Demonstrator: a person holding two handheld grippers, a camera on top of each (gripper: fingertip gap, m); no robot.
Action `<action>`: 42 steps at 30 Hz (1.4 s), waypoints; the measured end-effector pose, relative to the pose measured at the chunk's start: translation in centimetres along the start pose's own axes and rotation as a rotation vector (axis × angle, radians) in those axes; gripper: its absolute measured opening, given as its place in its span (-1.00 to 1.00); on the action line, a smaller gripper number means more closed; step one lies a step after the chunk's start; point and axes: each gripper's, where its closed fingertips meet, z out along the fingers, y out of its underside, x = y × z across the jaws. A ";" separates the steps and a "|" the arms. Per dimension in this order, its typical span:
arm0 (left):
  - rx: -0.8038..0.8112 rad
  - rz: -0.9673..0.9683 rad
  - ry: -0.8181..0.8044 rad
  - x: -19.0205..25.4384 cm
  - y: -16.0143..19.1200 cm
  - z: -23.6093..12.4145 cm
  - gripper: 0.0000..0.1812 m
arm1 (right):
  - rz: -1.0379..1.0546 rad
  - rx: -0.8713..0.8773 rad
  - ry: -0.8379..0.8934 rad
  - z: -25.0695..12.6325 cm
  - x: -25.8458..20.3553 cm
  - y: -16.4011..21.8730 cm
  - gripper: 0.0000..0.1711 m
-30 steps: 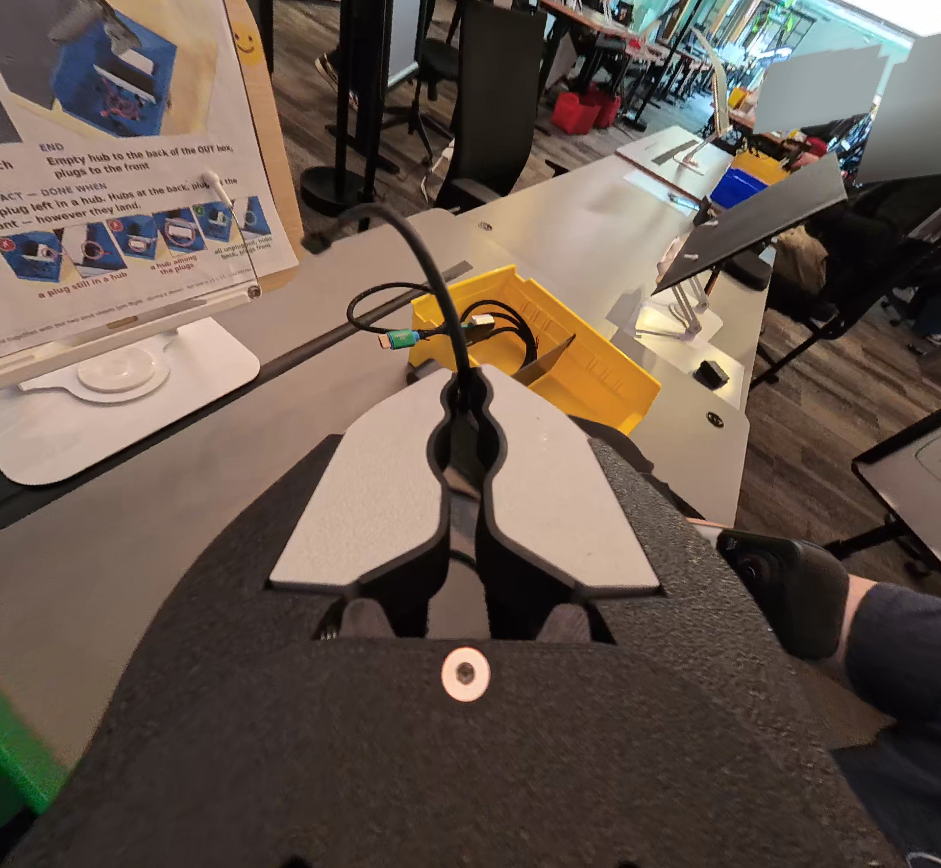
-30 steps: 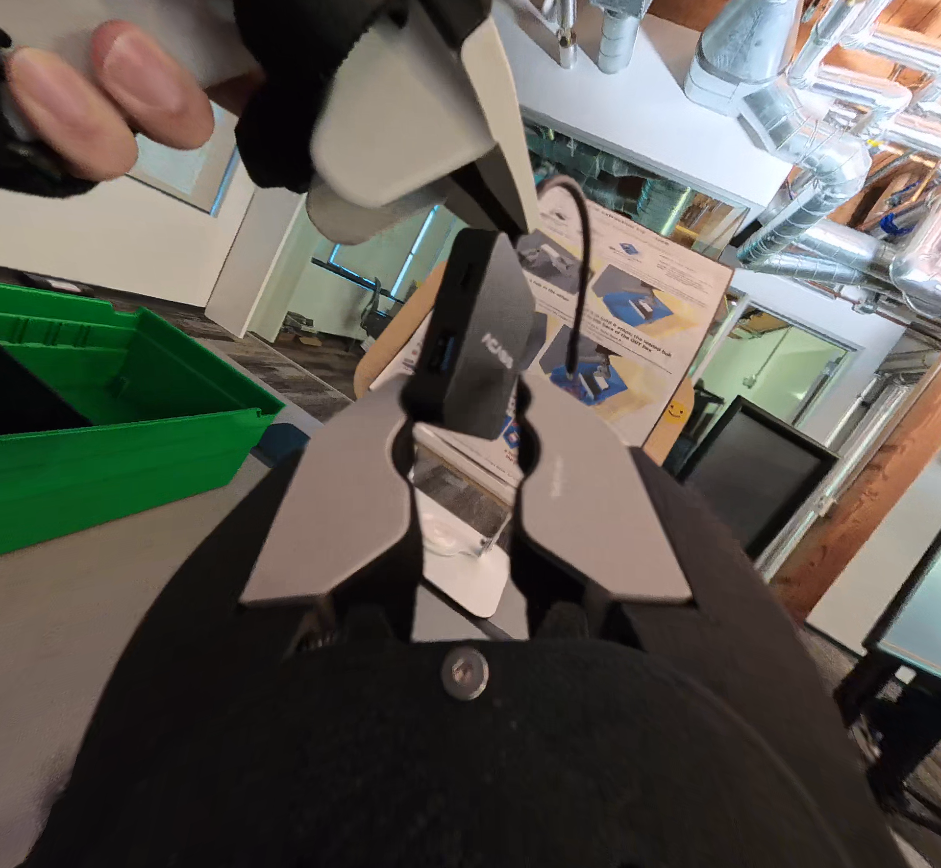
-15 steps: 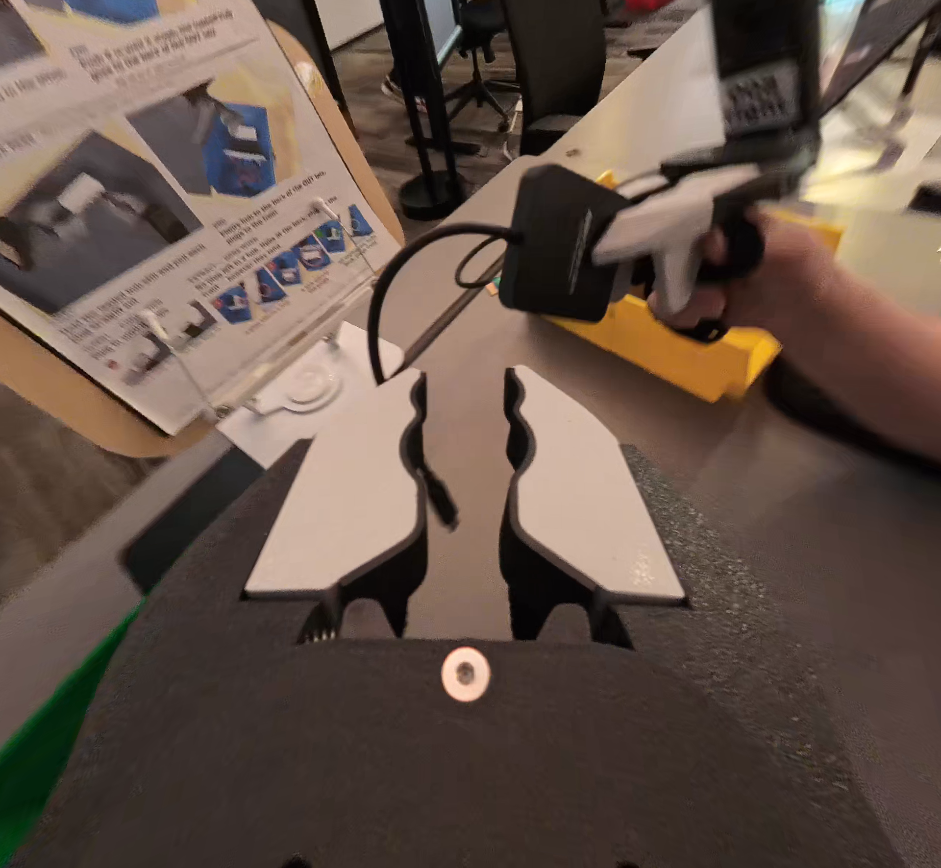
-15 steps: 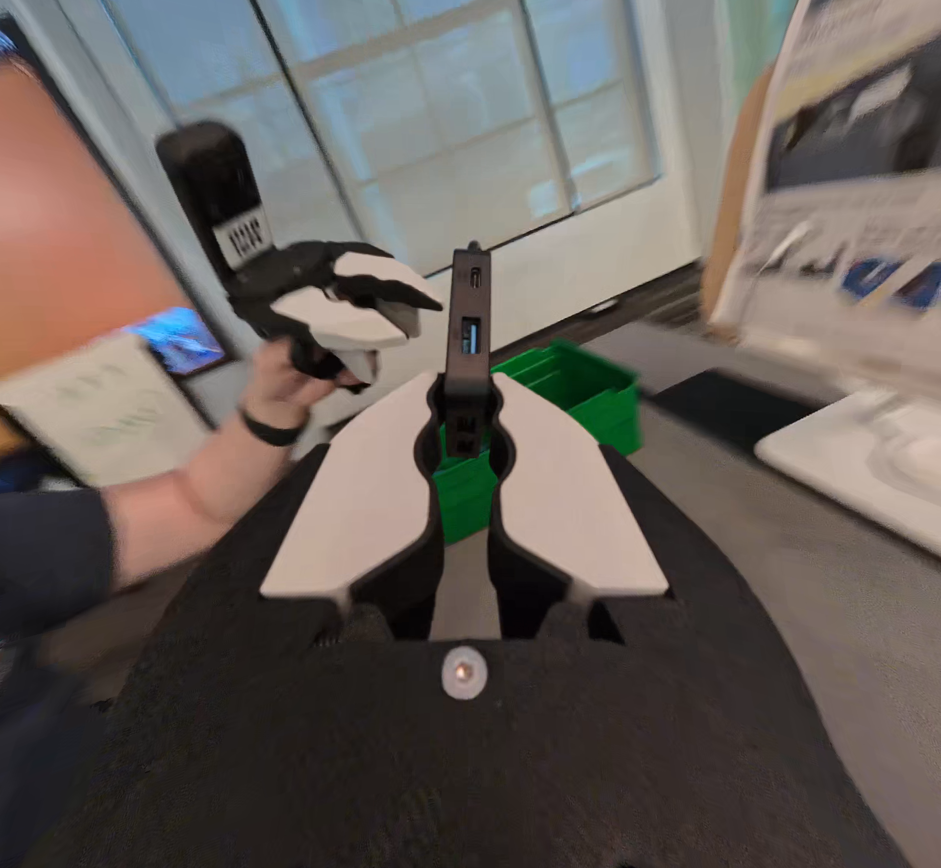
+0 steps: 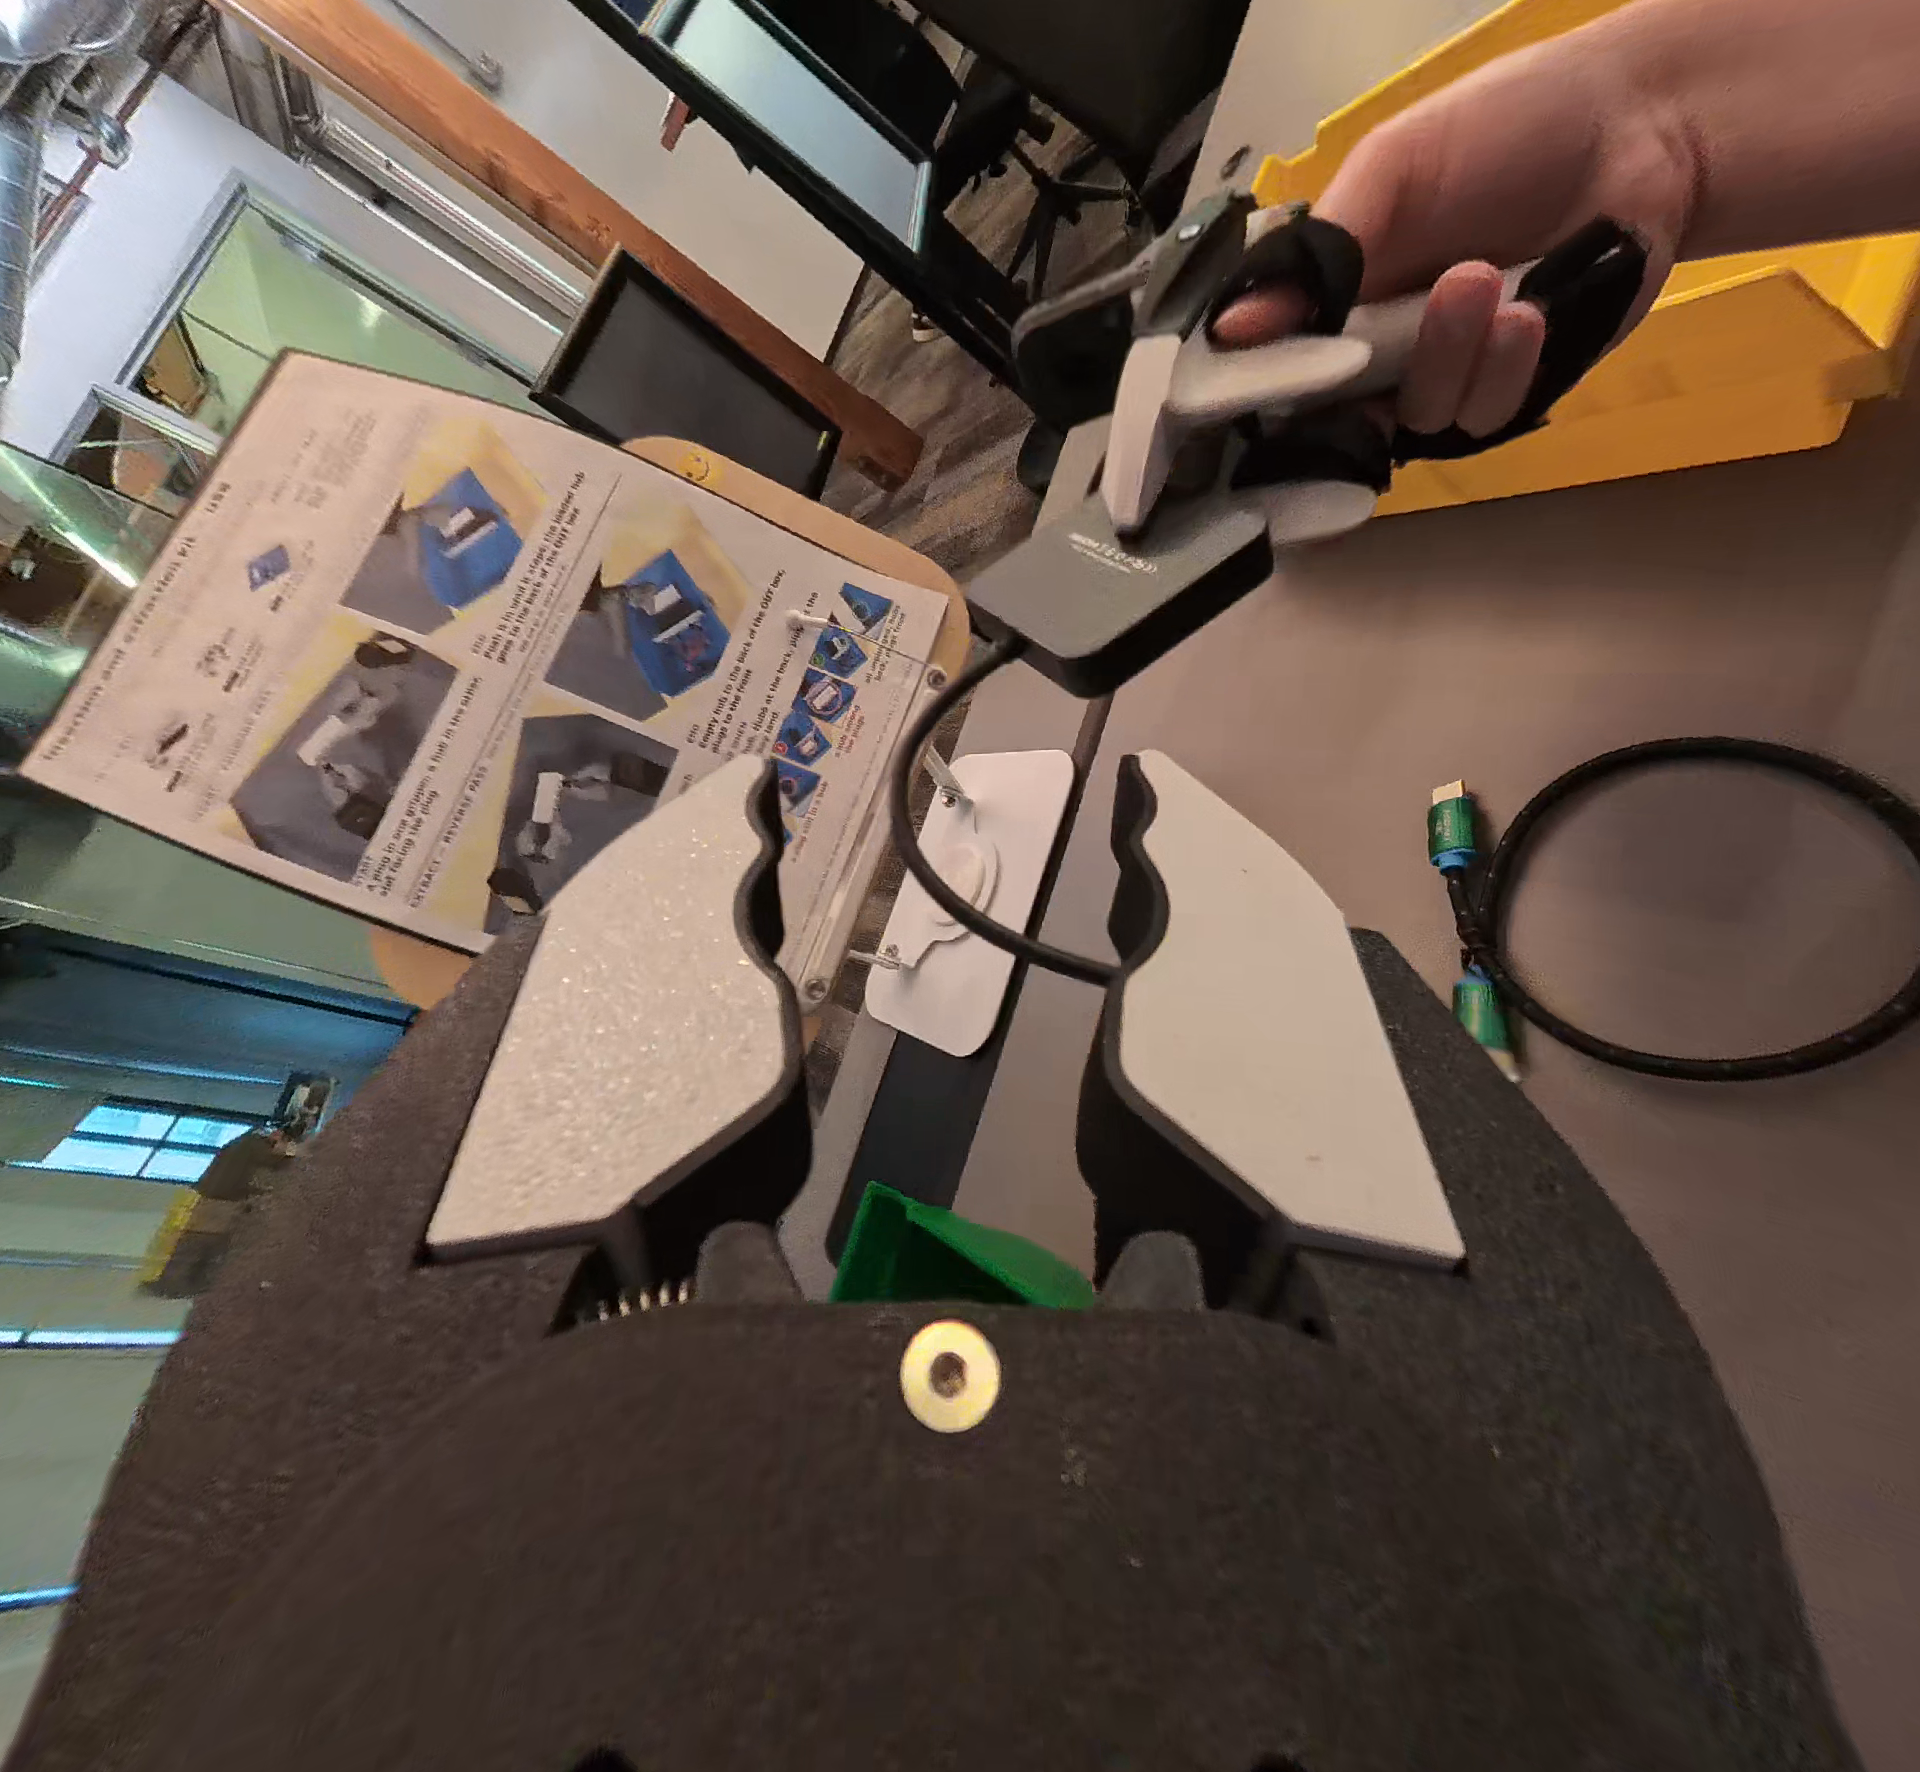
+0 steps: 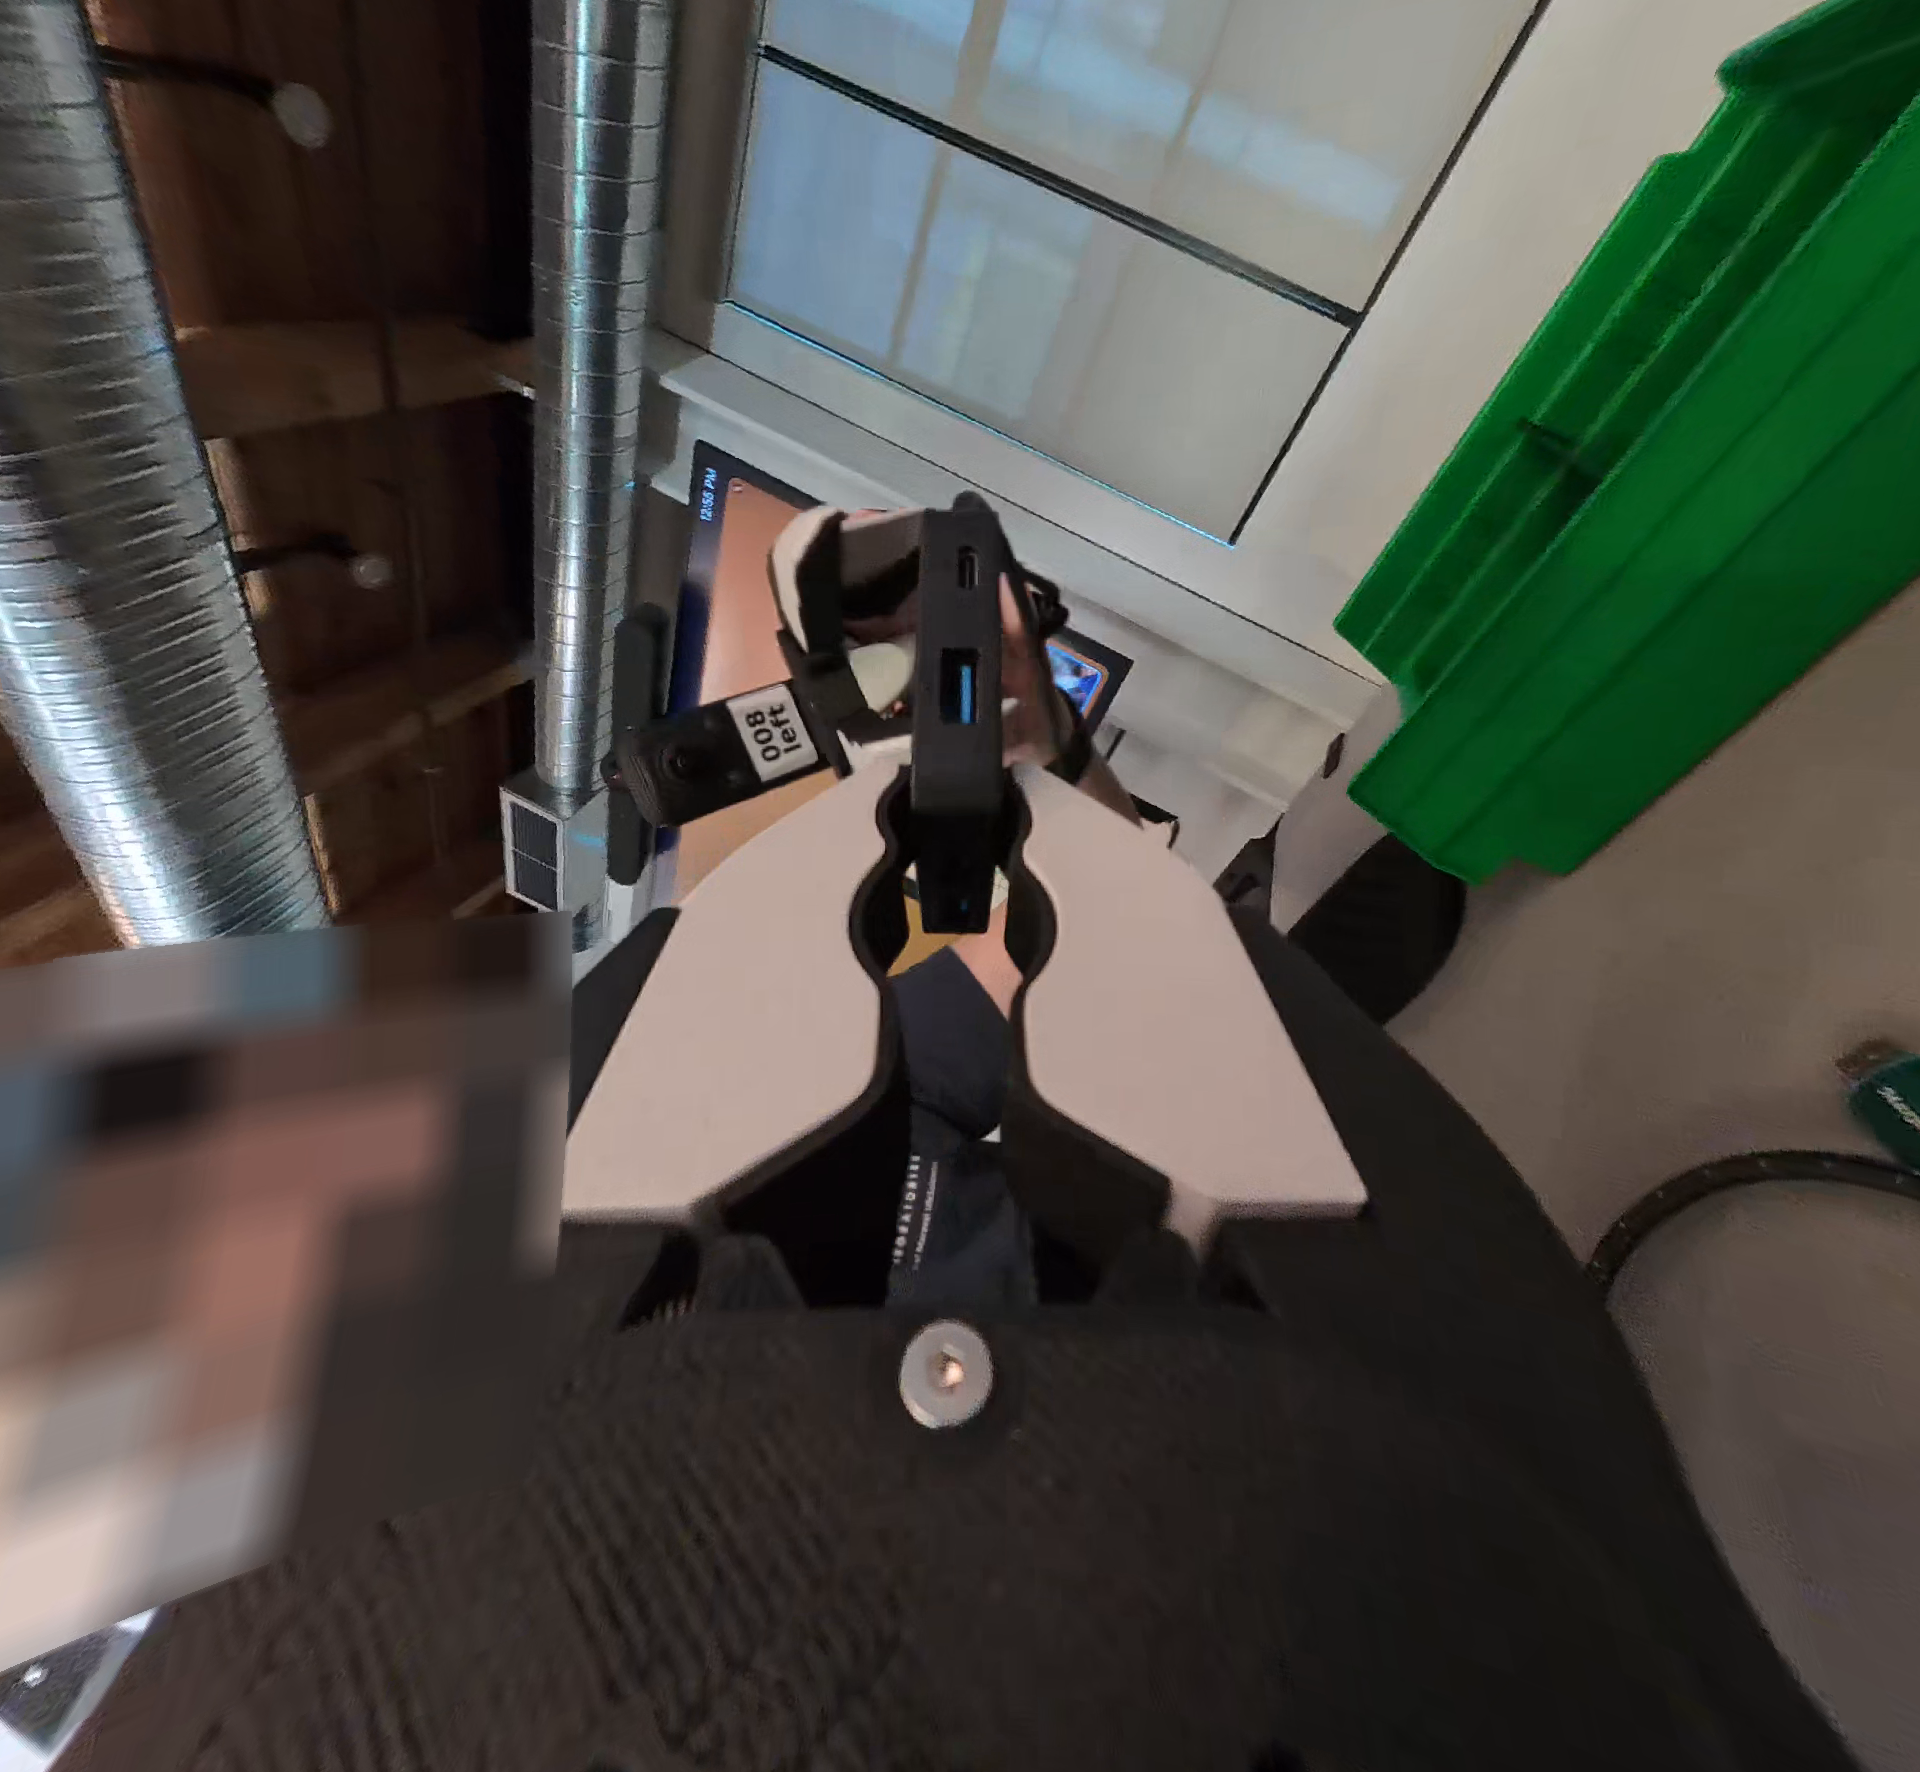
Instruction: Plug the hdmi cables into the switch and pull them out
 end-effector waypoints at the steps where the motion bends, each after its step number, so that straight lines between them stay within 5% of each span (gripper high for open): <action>1: -0.001 0.024 0.022 0.2 -0.2 -0.2 -0.31 | 0.012 -0.005 -0.008 0.0 0.0 0.1 -0.85; 11: -0.115 0.331 0.193 4.7 1.0 2.8 -0.35 | 0.133 -0.163 -0.046 1.9 0.8 3.0 -0.85; 16: -0.093 0.415 0.185 6.0 1.3 3.2 -0.64 | 0.209 -0.256 -0.117 3.2 0.6 4.8 -0.84; 24: -0.065 0.250 0.182 6.1 1.3 2.7 -0.84 | 0.039 -0.291 -0.061 2.9 0.4 4.6 -0.58; 29: -0.098 0.164 0.175 5.6 1.9 2.3 -0.84 | -0.408 -0.356 0.282 0.8 1.1 4.1 -0.57; 36: -0.108 0.007 0.203 5.2 2.3 2.6 -0.84 | -1.494 -0.277 0.490 2.5 -3.0 3.7 -0.41; 42: -0.072 -0.074 0.313 6.9 1.4 3.3 -0.84 | -1.810 -0.456 0.754 3.8 0.4 4.3 -0.53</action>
